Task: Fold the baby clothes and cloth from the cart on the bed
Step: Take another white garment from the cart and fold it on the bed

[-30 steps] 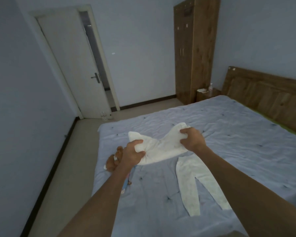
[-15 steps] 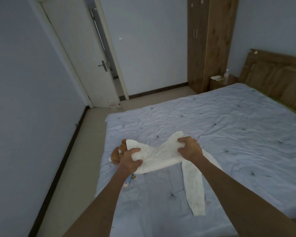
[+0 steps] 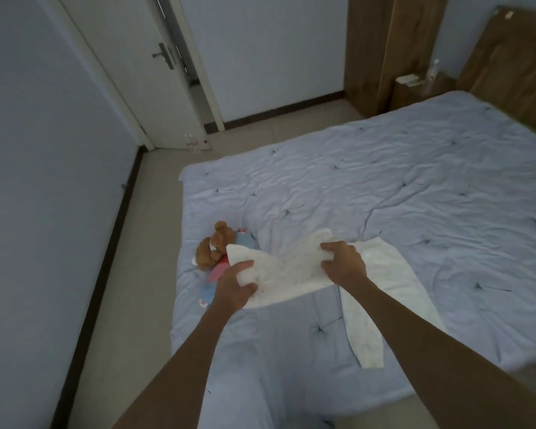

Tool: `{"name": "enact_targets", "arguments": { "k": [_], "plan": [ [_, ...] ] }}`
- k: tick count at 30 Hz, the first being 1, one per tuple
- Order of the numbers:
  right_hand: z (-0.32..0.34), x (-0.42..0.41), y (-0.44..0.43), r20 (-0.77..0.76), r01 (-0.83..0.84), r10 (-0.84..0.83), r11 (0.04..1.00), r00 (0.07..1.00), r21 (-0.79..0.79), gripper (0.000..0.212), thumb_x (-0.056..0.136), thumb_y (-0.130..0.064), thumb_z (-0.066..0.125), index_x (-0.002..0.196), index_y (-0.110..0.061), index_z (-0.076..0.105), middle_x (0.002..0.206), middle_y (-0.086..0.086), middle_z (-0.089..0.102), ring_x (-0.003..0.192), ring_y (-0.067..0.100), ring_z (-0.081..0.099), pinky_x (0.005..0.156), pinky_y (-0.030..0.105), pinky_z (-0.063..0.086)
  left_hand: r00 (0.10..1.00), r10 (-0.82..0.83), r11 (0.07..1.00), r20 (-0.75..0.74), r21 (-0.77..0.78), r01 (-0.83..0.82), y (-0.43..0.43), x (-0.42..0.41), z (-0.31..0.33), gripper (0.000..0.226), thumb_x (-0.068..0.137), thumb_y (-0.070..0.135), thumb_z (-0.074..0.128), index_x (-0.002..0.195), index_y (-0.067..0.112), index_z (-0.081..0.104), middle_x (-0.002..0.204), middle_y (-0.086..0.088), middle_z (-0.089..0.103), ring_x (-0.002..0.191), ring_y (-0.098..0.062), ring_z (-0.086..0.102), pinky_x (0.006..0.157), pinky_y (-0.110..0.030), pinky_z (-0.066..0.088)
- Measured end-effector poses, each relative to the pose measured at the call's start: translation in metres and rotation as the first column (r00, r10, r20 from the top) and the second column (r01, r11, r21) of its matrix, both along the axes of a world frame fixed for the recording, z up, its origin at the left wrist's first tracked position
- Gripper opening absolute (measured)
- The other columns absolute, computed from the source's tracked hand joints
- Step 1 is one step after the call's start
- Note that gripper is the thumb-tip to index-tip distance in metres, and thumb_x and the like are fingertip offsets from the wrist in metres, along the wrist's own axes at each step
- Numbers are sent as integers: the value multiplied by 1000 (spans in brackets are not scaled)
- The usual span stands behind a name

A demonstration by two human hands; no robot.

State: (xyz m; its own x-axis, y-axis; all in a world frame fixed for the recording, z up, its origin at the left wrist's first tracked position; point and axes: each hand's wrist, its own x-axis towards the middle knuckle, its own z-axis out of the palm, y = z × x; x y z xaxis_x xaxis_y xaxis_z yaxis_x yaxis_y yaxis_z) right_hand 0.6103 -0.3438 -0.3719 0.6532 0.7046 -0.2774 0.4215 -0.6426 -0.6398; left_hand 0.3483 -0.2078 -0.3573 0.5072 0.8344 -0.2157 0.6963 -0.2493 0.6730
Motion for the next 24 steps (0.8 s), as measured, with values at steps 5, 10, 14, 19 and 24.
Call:
{"name": "enact_targets", "arguments": {
  "k": [5,10,14,19,24],
  "plan": [
    [-55,-12,13,-48,63,-65,997,997,-50,55,92,-21,67,144,-39,62,145,2,62,129,27,60,109,37,47,997,-55,992,-47,-119,49,24,-1,-59,66,91,4,78,149,28,59,140,7,48,124,-10,44,103,-17,33],
    [-111,-21,23,-2,67,-67,994,998,-90,55,96,-18,65,148,-36,59,146,-1,62,132,25,58,109,39,46,997,-75,980,-36,-190,67,46,-4,-131,72,84,-1,78,148,27,60,140,8,56,124,-11,50,104,-17,37],
    [-167,-23,29,15,55,-54,992,998,-113,54,99,-15,65,148,-36,59,146,-1,60,134,25,57,109,40,47,996,-63,980,58,-183,73,47,-11,-203,67,82,20,72,148,24,61,144,6,62,128,-13,58,109,-23,43],
    [-243,-31,28,28,33,-30,988,999,-148,57,99,-9,64,150,-34,58,153,2,56,136,27,58,111,40,47,993,65,976,100,-216,-42,27,-19,-283,66,84,21,67,149,26,62,150,9,62,134,-16,61,111,-35,50],
    [-305,-45,18,19,-15,19,984,1000,-178,60,100,-7,63,154,-32,55,153,5,56,136,29,57,109,39,48,985,155,967,78,-216,-135,3,-31,-341,63,90,9,68,150,27,61,150,7,63,136,-16,60,113,-34,49]
  ]
}}
